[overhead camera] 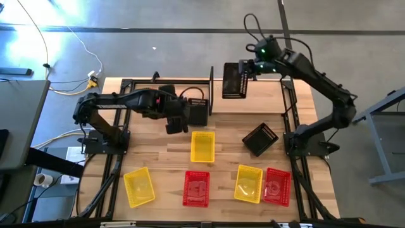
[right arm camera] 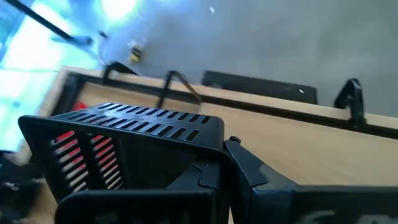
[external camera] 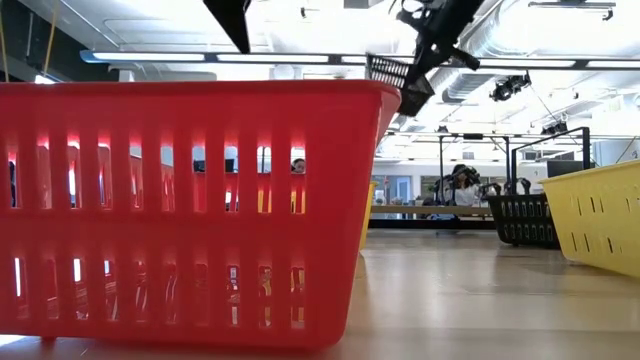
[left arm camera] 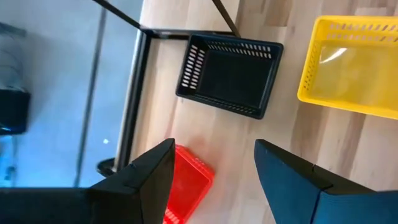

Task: Stack baskets on shelf by color
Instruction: Put the bottom left black basket on the shelf

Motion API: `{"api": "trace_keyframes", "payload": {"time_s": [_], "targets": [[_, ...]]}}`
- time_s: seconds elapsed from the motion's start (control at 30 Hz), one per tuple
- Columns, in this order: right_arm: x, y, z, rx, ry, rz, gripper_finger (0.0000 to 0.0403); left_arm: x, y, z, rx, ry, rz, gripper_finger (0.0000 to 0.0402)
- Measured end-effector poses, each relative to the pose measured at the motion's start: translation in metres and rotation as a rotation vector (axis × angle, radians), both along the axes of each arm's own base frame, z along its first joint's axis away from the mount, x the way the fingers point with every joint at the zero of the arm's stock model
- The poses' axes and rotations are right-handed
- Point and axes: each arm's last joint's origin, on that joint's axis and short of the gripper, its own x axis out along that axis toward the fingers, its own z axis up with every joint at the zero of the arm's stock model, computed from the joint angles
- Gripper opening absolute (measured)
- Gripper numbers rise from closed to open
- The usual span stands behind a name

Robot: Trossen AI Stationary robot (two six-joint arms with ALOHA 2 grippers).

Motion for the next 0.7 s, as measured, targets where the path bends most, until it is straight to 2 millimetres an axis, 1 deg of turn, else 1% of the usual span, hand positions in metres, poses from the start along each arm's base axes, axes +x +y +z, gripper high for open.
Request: {"api": "trace_keyframes", "payload": {"time_s": [0.13, 0.27, 0.47, 0.7], "targets": [[0.008, -0.022, -0.011, 0.089, 0.038, 0.000, 0.0000, -0.002, 0.010, 0.000, -0.033, -0.004, 0.026, 0.0209], [0.018, -0.039, -0.032, 0.190, 0.057, 0.025, 0.0000, -0.003, 0.019, -0.001, -0.033, 0.006, 0.037, 0.0209], [0.033, -0.054, -0.068, 0.338, 0.133, 0.021, 0.0000, -0.006, 0.029, 0.000, -0.016, 0.040, 0.017, 0.0209], [0.045, -0.064, -0.095, 0.456, 0.144, -0.028, 0.0000, -0.009, 0.038, 0.000, 0.001, 0.084, -0.025, 0.0209]]}}
